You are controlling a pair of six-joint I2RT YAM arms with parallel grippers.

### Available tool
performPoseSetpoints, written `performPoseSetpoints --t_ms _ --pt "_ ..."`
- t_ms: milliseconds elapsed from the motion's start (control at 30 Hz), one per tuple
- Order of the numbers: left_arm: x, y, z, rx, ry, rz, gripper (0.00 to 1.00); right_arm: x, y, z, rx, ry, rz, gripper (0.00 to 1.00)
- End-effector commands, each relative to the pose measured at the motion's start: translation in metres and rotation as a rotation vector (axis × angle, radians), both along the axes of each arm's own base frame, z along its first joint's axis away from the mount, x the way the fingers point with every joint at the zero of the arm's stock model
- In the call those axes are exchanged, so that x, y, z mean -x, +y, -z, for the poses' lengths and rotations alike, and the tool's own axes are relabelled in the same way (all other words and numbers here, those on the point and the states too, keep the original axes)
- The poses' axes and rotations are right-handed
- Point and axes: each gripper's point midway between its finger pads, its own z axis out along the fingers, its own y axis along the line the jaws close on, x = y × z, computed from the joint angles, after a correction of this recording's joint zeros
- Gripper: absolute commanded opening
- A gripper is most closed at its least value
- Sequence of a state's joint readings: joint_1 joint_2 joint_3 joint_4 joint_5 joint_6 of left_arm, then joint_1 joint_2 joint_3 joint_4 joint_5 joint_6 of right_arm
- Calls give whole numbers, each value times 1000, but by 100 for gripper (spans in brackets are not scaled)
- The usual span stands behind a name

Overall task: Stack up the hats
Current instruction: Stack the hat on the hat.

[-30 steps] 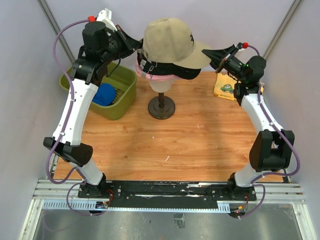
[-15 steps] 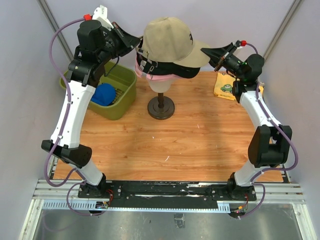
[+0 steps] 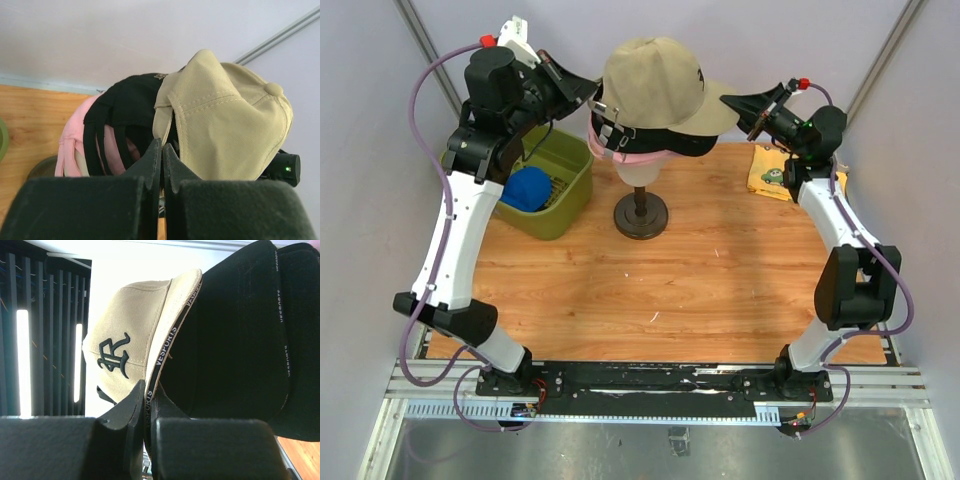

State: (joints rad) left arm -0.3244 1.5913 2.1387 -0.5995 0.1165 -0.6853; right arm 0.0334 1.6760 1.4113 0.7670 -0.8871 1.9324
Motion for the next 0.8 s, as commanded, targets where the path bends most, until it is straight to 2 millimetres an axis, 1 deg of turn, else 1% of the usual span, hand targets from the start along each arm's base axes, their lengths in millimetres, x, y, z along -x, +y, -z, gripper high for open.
performPoseSetpoints --t_ms 0,67,200,300,400,600,767 --pt "34 7 -27 34 -72 12 0 -21 -15 14 -4 24 59 3" --pt "34 7 -15 28 -46 15 0 -24 -15 19 -5 34 57 4" --pt "35 7 -2 21 -21 15 1 -29 -15 29 -7 55 55 4" --pt "30 7 10 -3 9 9 1 -33 -15 35 -4 70 54 4" --pt "22 6 30 -36 55 2 1 -38 -14 42 4 87 55 4" --pt "13 15 64 -102 120 -53 1 -52 -14 53 22 114 62 4" --pt "7 25 92 -165 179 -100 0 -61 -11 54 41 115 65 6"
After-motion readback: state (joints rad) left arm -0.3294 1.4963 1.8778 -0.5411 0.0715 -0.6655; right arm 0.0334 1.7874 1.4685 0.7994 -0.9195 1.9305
